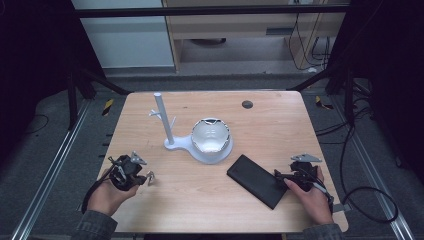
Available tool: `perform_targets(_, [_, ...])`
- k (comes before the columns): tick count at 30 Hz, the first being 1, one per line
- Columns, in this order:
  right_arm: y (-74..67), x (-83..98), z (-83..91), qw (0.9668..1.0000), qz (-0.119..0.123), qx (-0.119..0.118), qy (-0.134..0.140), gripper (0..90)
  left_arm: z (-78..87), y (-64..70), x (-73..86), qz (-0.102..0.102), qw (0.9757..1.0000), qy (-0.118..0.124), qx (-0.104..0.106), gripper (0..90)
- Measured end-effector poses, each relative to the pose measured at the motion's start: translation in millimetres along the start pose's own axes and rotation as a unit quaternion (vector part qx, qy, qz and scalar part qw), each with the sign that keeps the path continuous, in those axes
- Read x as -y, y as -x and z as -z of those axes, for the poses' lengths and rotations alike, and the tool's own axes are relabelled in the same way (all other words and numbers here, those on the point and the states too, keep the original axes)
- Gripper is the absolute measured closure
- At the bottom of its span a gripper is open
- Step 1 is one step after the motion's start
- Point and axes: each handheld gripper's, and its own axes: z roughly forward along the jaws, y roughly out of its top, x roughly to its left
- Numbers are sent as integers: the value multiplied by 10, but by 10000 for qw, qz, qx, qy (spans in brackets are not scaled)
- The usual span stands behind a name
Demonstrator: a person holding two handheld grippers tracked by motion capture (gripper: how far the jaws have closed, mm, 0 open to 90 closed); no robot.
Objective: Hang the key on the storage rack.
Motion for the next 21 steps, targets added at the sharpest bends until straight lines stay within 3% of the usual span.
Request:
perform_targets(3, [-1, -4, -4, 10000, 6, -9, 2, 15, 164, -58, -75, -13, 10000, 89, 13, 900])
perform_targets(10, [-2, -7, -7, 10000, 12, -18, 1, 16, 610, -260, -319, -53, 9996, 84, -276, 900])
perform_targets(21, [-4, -15, -17, 10000, 26, -40, 2, 15, 1102, -461, -661, -98, 9983, 165, -554, 900])
